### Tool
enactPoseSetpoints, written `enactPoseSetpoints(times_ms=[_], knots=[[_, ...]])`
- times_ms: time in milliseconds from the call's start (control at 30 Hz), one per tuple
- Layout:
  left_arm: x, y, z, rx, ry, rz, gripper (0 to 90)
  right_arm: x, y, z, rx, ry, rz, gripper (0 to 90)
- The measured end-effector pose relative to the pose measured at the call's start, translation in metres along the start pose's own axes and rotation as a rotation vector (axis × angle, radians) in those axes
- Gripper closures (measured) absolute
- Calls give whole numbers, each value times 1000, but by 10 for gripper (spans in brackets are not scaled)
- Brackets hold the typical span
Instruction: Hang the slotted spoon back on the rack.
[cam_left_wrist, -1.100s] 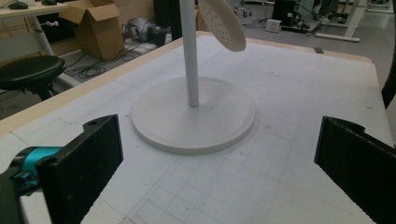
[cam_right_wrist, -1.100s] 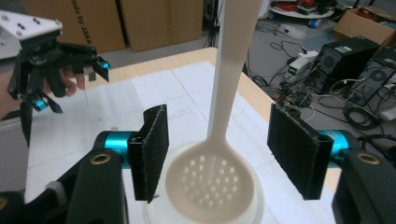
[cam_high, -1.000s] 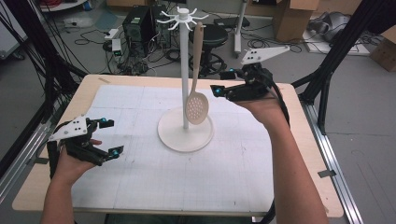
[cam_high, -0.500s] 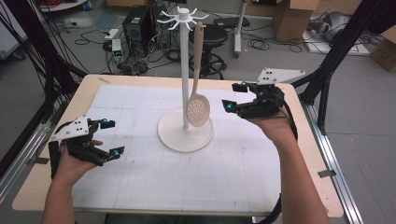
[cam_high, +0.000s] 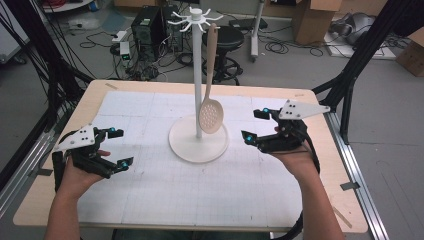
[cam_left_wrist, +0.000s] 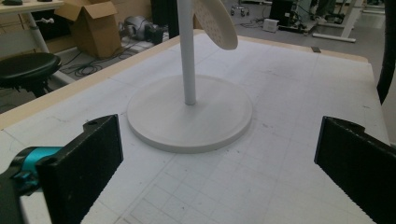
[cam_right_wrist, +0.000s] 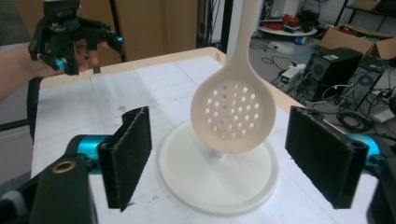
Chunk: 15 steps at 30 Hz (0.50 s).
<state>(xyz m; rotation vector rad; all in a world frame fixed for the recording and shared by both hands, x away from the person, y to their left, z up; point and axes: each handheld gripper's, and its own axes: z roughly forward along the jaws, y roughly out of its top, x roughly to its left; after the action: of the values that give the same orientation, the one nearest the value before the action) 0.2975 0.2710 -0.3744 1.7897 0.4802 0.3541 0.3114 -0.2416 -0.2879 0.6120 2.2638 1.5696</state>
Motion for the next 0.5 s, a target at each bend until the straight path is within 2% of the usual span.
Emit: enactPoseSetpoints(times_ms=[200, 467, 500], knots=[[0, -1, 1, 5, -1, -1, 17, 2, -26, -3, -20, -1, 39, 198], [0, -3, 3, 4, -16, -6, 17, 5, -70, -1, -59, -15, 117, 167], [0, -3, 3, 2, -18, -6, 16, 4, -75, 0, -43, -11, 128, 166]])
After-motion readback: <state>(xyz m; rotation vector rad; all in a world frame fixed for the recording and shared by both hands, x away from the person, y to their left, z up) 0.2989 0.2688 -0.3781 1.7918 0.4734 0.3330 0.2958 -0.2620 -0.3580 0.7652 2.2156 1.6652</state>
